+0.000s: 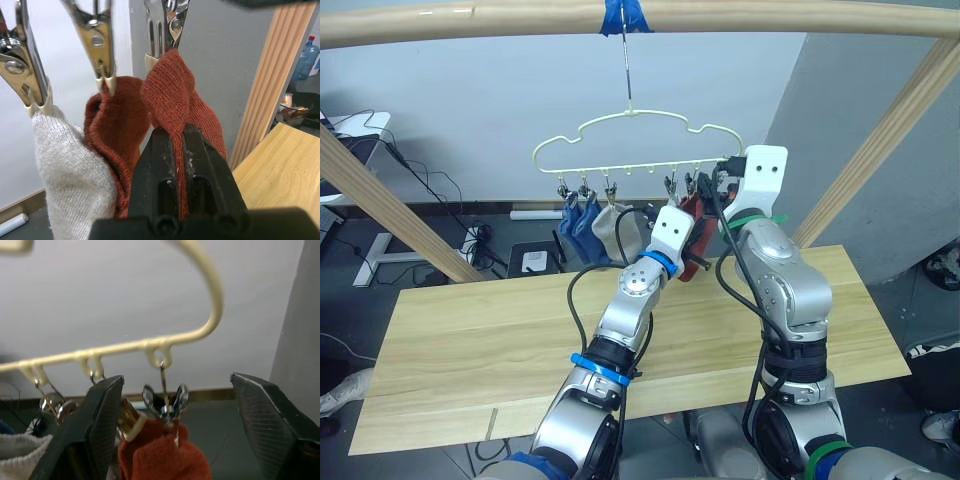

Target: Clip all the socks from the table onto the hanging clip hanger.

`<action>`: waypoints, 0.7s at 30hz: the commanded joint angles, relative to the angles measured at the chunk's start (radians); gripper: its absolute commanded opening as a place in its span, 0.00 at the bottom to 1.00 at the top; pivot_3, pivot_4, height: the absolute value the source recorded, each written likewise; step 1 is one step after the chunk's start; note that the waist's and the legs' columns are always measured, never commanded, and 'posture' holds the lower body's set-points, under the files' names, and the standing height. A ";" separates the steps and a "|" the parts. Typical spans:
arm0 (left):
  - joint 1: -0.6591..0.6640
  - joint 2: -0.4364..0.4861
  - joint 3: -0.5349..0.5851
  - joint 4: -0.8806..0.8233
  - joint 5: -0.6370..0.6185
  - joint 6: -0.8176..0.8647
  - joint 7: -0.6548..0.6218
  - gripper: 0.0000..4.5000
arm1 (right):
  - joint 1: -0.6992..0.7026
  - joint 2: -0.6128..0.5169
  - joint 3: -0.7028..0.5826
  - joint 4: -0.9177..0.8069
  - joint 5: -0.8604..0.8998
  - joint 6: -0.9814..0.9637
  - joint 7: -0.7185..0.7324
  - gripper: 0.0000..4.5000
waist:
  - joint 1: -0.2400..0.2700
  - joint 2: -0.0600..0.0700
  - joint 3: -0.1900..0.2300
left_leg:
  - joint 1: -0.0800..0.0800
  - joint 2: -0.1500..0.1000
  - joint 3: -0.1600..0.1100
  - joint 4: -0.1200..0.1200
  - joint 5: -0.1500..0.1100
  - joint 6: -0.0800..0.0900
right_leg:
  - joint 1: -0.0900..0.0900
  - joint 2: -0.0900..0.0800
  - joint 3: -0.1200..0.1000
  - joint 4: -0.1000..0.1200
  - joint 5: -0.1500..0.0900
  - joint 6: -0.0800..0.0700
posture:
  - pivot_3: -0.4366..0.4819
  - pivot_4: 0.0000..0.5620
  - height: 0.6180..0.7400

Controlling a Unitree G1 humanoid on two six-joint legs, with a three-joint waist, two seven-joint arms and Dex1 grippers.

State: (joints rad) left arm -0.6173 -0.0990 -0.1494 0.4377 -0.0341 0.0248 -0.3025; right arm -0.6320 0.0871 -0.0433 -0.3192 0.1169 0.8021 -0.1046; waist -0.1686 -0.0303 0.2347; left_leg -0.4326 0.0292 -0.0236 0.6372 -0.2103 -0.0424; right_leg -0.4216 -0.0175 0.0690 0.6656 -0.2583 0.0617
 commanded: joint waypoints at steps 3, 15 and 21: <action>0.039 0.047 -0.039 -0.120 -0.019 0.045 -0.111 0.43 | 0.052 -0.101 0.014 -0.188 0.084 0.069 0.136 0.77 | 0.000 0.000 0.000 | 0.000 0.000 0.000 -0.003 0.000 0.000 | 0.000 0.000 0.000 -0.003 0.000 0.000 | 0.22 0.41 1.00; 0.254 0.402 0.040 -0.671 -0.243 0.359 -0.419 1.00 | 0.164 -0.473 -0.013 -0.323 0.279 0.096 0.510 1.00 | -0.002 0.002 0.001 | 0.001 0.000 0.000 -0.007 0.000 0.000 | -0.001 0.000 0.000 -0.003 0.000 0.000 | 0.24 0.36 1.00; 0.324 0.670 0.229 -0.765 -0.353 0.477 -0.512 1.00 | 0.190 -0.678 -0.043 -0.254 0.319 0.011 0.709 1.00 | 0.001 0.001 0.000 | 0.002 0.000 0.001 -0.007 0.001 0.001 | 0.000 0.000 0.000 -0.004 0.000 0.000 | 0.29 0.29 1.00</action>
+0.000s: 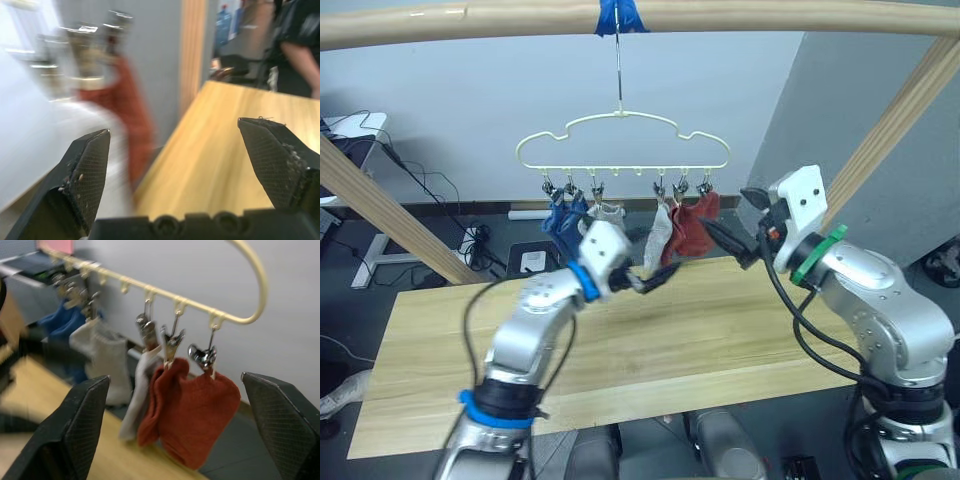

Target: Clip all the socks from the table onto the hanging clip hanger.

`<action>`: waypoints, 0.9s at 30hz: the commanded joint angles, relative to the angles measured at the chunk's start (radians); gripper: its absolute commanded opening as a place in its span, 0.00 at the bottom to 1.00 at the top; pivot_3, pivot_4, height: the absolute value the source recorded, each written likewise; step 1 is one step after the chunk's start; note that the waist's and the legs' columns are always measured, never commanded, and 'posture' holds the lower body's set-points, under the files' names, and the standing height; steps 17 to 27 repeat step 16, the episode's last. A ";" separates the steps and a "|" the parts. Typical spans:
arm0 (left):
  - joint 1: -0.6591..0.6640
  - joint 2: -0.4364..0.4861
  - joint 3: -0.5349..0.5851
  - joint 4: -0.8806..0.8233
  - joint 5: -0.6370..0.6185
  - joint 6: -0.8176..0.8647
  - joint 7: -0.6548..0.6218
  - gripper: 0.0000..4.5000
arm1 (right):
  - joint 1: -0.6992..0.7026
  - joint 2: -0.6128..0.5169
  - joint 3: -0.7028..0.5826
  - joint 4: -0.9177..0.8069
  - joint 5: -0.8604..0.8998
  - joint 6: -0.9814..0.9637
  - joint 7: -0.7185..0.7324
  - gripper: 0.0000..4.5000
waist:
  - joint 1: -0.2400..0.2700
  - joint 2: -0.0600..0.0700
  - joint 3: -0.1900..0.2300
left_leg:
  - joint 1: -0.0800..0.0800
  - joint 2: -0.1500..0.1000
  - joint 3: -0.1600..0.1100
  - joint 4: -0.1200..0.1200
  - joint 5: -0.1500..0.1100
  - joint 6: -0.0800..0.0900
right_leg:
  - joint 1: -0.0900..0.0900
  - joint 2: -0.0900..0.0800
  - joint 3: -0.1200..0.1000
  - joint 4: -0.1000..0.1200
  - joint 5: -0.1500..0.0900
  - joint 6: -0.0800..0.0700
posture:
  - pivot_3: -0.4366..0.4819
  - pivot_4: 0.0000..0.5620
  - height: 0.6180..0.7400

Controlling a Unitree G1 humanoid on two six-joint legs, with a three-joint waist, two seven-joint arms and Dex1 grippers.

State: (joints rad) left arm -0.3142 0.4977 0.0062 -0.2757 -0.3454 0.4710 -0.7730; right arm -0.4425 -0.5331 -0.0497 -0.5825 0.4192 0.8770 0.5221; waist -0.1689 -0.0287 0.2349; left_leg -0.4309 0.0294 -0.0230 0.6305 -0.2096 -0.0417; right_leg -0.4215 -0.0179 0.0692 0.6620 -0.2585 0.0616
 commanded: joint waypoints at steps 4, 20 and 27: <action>0.076 0.228 0.164 -0.046 -0.053 0.083 -0.076 1.00 | 0.017 -0.157 -0.057 0.066 0.020 -0.143 0.186 1.00 | 0.007 -0.001 -0.001 | 0.000 0.000 0.000 0.000 0.000 0.000 | 0.000 0.000 0.000 -0.001 0.000 0.000 | 0.31 0.25 1.00; 0.095 0.314 0.244 0.165 -0.016 0.002 -0.055 1.00 | 0.046 -0.246 -0.064 0.227 -0.013 -0.338 0.310 1.00 | 0.031 -0.008 -0.019 | 0.000 0.000 0.001 0.001 0.000 0.000 | 0.000 -0.001 -0.001 0.001 0.003 -0.005 | 0.36 0.17 1.00; 0.095 0.314 0.244 0.165 -0.016 0.002 -0.055 1.00 | 0.046 -0.246 -0.064 0.227 -0.013 -0.338 0.310 1.00 | 0.031 -0.008 -0.019 | 0.000 0.000 0.001 0.001 0.000 0.000 | 0.000 -0.001 -0.001 0.001 0.003 -0.005 | 0.36 0.17 1.00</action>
